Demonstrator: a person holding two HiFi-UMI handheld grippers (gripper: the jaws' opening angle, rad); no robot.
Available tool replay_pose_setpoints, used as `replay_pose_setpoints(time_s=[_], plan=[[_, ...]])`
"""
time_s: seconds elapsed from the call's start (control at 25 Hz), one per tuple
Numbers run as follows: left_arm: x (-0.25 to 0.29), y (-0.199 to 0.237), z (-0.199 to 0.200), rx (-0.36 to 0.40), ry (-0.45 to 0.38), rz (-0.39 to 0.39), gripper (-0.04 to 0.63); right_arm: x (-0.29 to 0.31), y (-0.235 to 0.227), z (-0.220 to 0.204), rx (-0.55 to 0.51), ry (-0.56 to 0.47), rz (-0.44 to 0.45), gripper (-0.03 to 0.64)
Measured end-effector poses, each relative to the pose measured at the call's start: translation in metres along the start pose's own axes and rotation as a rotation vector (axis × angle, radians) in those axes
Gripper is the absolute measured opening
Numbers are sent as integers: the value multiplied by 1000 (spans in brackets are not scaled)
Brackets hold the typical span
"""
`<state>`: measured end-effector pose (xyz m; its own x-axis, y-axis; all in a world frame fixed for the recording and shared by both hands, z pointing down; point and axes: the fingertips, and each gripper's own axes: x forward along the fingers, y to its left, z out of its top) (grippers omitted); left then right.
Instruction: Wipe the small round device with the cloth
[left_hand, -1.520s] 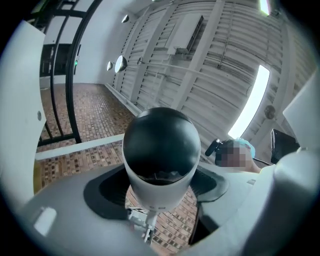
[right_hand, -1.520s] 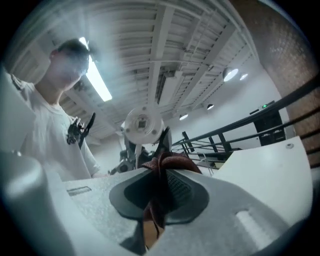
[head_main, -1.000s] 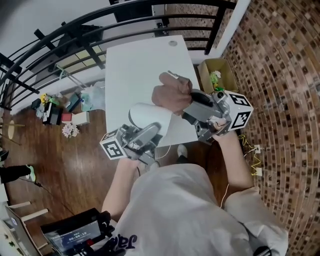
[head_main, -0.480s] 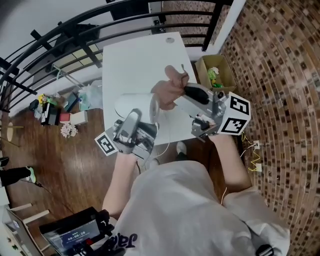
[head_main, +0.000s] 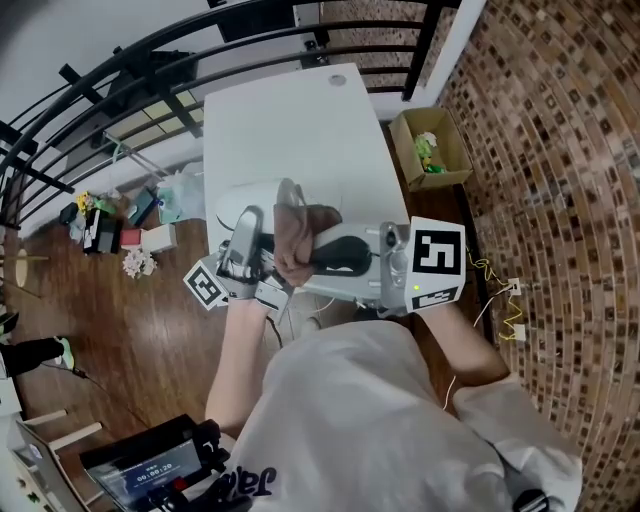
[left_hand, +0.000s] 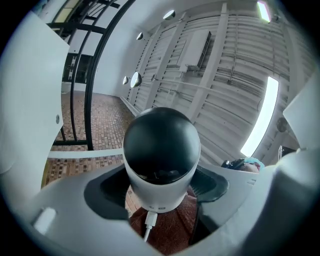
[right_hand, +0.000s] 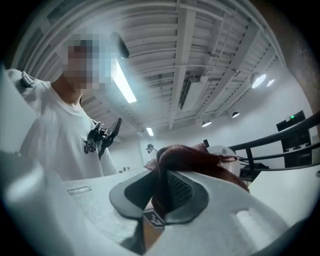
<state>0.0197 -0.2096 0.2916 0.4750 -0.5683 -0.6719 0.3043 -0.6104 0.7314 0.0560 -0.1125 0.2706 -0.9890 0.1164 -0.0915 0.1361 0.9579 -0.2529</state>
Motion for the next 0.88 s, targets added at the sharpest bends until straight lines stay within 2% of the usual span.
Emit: replay_pose_setpoints(time_s=[0.08,0.2,0.28,0.48,0.64,0.76,0.88], plan=[[-3,-2,1,-15,-11,-13,388,-23,-20,12,56,-99,-80,34],[-3,-7,-2,-40,-7,-42,388,-68,-75,42,113,-291,-287,34],[0,-9,-6,-54,-1,-55,388,-74,-97,44,121,-320,-347,34],[7,-5,-14,-91,-16,-78,388,-36,-80,29,117,-314,-243,34],[9,-2,-4,-95,-55,-74,388,-26,-51,13,177,-328,-163,32],[7,0,2,-61,-48,-51,388,-15,-29,-5,205,-281,-107,32],[6,7,-1,31,20,20,388,-21,-27,-15,224,-266,-119,32]])
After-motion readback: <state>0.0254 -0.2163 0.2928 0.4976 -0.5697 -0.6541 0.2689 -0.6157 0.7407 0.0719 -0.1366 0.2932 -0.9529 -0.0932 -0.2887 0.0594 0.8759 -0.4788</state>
